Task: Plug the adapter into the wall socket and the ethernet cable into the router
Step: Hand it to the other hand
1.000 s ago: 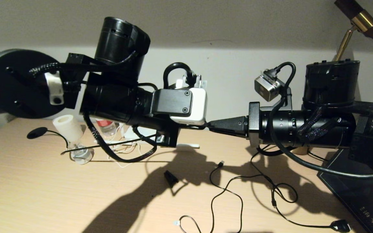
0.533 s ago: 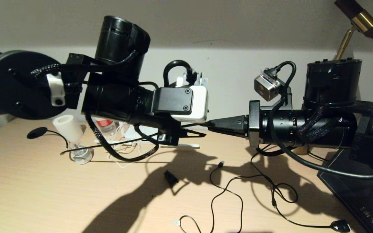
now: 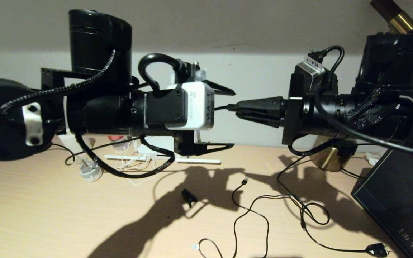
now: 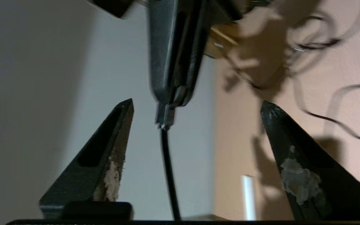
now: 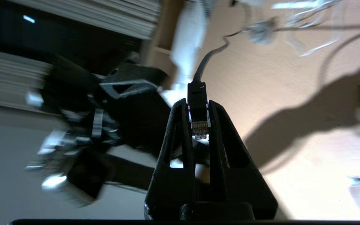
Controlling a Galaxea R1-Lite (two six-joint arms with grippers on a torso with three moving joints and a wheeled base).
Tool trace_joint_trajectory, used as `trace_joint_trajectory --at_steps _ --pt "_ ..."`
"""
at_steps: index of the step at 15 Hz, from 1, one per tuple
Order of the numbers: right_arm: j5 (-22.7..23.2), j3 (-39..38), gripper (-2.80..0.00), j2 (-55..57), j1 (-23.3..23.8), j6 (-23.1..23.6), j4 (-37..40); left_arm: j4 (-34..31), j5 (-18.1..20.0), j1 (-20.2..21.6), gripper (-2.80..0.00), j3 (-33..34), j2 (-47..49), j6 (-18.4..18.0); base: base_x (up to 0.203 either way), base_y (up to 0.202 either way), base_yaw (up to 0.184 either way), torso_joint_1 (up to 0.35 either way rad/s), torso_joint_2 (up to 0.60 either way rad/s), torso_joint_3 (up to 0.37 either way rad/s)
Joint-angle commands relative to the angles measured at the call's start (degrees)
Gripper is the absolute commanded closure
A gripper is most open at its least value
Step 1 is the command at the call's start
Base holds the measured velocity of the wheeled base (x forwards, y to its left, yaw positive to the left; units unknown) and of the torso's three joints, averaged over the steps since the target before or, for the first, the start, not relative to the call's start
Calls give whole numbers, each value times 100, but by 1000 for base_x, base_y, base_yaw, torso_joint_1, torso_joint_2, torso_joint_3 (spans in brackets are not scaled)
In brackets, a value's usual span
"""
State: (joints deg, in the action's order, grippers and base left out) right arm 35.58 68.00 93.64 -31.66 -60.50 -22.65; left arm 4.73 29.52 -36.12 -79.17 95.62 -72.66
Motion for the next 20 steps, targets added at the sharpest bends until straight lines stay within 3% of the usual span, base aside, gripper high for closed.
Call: trace_joint_trajectory --at_steps 1,5,8,10,13,20 --pt "368 380 0 -28 37 -830 122 830 497 192 -280 140 -143 -40 0 0 0 0 0 0" --pt "869 1062 0 49 170 -1665 891 1885 1098 353 -280 268 -5 -70 0 0 0 0 0 0" --pt "1296 1589 0 132 503 -1850 1721 2496 1388 360 -280 814 74 -72 0 0 0 0 0 0" --pt "1401 1607 0 106 755 -2024 1820 2651 1425 360 -280 868 88 -73 0 0 0 0 0 0" --pt "2102 1595 0 145 959 -2199 1982 2882 1630 360 -280 858 192 -74 0 0 0 0 0 0" --pt "2146 1643 0 477 858 -2284 1747 3488 1663 246 -280 788 404 128 0 0 0 0 0 0"
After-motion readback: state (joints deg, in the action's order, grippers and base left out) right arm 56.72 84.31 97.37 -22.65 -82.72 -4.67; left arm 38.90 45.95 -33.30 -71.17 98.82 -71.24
